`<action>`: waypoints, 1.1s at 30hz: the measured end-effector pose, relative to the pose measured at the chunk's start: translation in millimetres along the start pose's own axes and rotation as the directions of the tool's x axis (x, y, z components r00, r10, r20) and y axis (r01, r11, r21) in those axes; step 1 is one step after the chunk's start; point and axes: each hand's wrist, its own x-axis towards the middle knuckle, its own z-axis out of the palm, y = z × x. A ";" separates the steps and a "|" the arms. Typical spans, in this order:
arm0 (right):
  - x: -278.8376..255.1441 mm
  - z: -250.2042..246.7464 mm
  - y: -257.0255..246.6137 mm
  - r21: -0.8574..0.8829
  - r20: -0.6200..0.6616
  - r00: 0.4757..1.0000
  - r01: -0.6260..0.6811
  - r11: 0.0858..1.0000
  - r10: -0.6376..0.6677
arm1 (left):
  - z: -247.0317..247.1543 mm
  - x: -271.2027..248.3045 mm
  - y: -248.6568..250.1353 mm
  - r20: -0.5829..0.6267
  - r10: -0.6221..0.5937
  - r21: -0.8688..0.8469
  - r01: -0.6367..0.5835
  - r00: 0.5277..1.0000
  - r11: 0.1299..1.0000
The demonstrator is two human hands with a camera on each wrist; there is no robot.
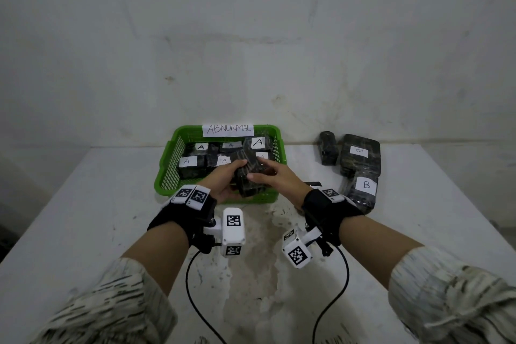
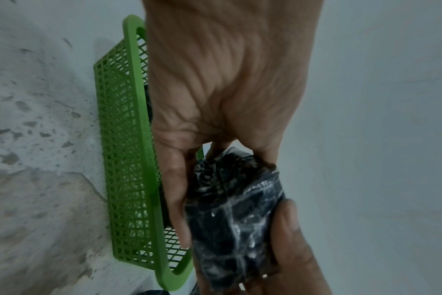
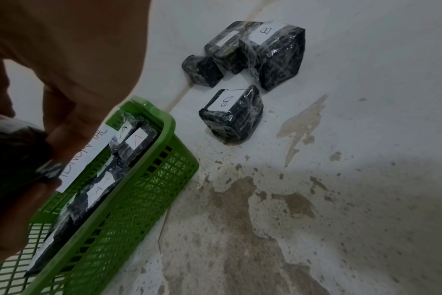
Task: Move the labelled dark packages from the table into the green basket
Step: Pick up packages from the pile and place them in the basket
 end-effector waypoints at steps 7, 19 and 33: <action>-6.3 -1.3 -3.1 -0.043 0.046 0.998 0.048 0.998 -0.046 | -1.7 -0.6 0.1 -0.011 -0.014 -0.070 0.013 1.000 0.997; 1.3 2.7 -19.9 0.331 0.006 0.991 -0.131 0.934 0.137 | -2.3 -0.9 -6.8 0.149 0.353 0.198 -0.378 0.924 0.905; 2.5 12.6 -22.1 0.286 -0.084 0.995 -0.024 0.958 0.050 | 0.6 -2.5 -0.6 0.128 0.366 0.241 -0.387 0.922 0.890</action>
